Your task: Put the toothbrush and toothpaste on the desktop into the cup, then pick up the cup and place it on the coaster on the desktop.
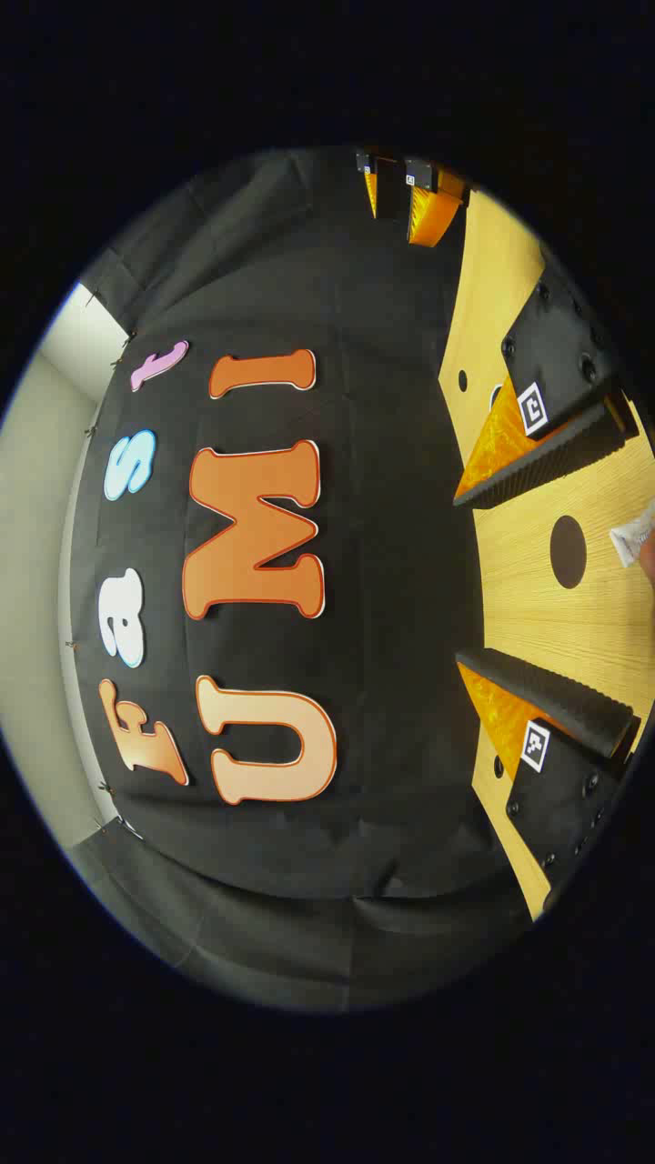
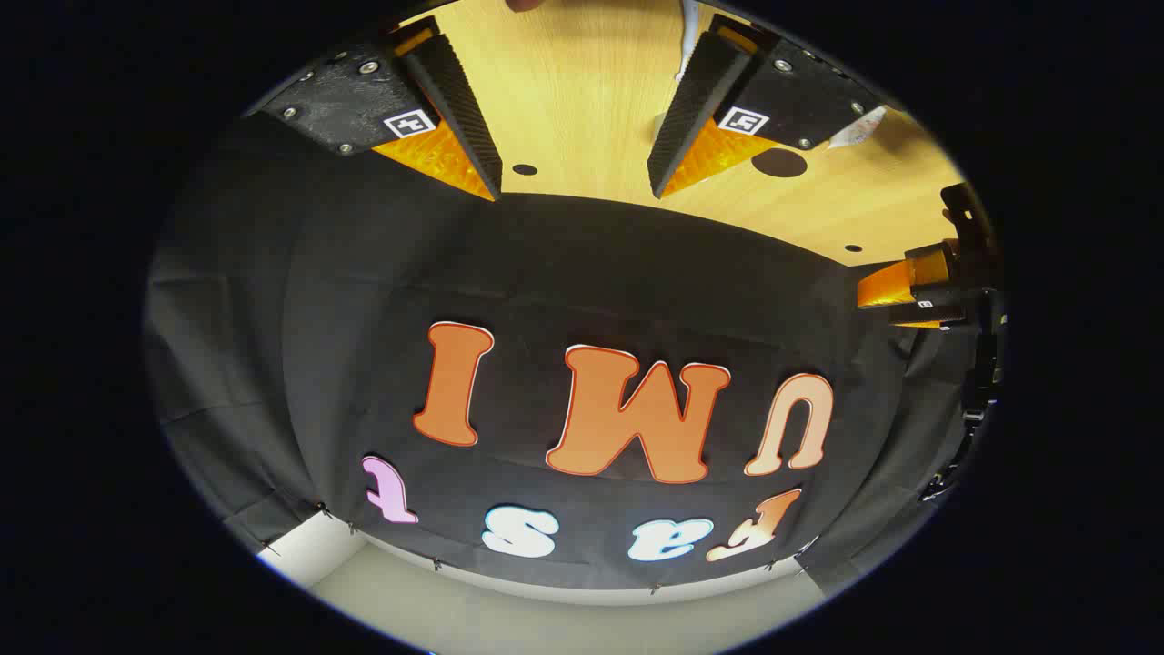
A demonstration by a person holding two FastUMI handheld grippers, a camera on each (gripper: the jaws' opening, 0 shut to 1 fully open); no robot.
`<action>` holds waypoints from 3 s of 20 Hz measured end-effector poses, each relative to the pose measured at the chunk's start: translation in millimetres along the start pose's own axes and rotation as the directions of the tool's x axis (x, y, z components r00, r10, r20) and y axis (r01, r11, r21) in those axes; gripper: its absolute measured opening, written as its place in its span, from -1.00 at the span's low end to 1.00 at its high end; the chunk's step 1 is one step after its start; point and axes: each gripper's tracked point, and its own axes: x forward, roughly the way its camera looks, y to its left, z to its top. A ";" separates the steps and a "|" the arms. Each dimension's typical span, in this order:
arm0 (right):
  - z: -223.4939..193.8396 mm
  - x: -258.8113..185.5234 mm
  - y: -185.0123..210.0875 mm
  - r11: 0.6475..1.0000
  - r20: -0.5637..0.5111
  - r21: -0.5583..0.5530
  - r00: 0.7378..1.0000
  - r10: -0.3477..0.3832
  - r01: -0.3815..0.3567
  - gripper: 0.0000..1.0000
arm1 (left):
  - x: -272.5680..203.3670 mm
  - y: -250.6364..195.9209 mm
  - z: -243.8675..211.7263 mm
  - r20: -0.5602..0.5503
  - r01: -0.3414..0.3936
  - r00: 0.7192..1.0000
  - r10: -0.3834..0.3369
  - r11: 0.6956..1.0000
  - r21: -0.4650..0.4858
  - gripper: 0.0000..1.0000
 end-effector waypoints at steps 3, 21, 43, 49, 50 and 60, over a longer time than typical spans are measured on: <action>-1.1 0.6 5.1 1.000 -0.008 0.019 1.000 0.018 -0.018 0.94 | -0.7 3.7 -3.1 -0.016 -0.001 1.000 0.001 1.000 -0.003 1.00; -11.2 2.2 19.2 0.992 -0.068 0.038 0.990 0.127 -0.124 0.94 | -1.8 -1.7 -20.4 -0.133 -0.001 0.991 -0.002 1.000 -0.026 0.96; -129.5 -18.0 81.8 0.949 -0.654 0.209 0.687 0.317 -0.238 0.73 | -32.3 -24.3 -193.3 -0.753 0.098 0.634 -0.173 0.985 -0.143 0.98; -138.1 -22.8 89.6 0.947 -0.744 0.208 0.589 0.315 -0.244 0.53 | -50.1 -38.9 -224.8 -0.830 0.093 0.508 -0.230 0.973 -0.213 0.98; -136.1 -21.9 88.6 0.946 -0.754 0.211 0.575 0.317 -0.244 0.45 | -53.5 -38.0 -229.1 -0.840 0.082 0.491 -0.230 0.973 -0.218 0.98; -174.2 -27.2 94.9 0.960 -0.862 0.190 0.434 0.263 -0.204 0.13 | -67.5 -37.4 -245.7 -0.918 0.033 0.365 -0.159 0.987 -0.158 0.65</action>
